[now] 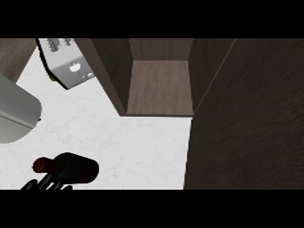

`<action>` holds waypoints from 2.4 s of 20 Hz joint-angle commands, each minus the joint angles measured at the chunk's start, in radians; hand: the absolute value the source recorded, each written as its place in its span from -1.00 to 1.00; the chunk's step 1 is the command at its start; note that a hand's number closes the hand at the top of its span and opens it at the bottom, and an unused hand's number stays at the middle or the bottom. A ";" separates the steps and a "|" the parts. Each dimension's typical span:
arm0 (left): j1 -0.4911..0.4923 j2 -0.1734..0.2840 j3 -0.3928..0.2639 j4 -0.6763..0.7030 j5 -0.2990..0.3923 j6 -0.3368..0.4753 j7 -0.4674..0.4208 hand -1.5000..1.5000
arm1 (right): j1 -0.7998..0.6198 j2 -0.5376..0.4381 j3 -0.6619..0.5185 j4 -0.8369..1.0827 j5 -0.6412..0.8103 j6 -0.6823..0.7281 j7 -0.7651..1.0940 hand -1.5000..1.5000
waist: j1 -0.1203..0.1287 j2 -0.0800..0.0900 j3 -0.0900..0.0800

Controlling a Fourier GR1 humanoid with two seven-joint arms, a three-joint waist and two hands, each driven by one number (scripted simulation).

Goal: Pick up the wine, place it into the cabinet and close the cabinet

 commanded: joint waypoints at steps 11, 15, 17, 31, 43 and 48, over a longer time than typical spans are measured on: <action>-0.002 0.085 0.256 -0.148 0.282 0.025 0.016 -1.00 | -0.057 0.009 0.046 -0.089 0.053 -0.060 0.112 -1.00 | -0.006 -0.001 -0.001; -0.048 0.130 0.354 -0.114 0.369 0.061 0.057 -1.00 | -0.082 0.004 0.029 -0.104 0.036 -0.075 0.154 -1.00 | -0.012 0.001 0.000; -0.034 0.131 0.362 -0.094 0.382 0.029 0.055 -1.00 | -0.088 0.001 0.019 -0.071 0.036 -0.064 0.129 -1.00 | -0.005 0.001 0.000; -0.204 0.194 0.527 0.196 0.536 -0.024 0.199 -1.00 | -0.188 -0.017 -0.044 -0.157 -0.025 -0.083 0.294 -1.00 | -0.016 0.003 -0.001; -0.237 0.025 0.418 0.379 0.280 -0.200 0.165 -1.00 | -0.097 -0.007 0.022 -0.198 0.024 -0.062 0.255 -1.00 | -0.019 0.002 0.000; -0.354 -0.010 0.444 0.537 0.175 -0.204 0.111 -1.00 | -0.178 -0.010 -0.024 -0.170 -0.015 -0.065 0.298 -1.00 | -0.019 0.004 -0.001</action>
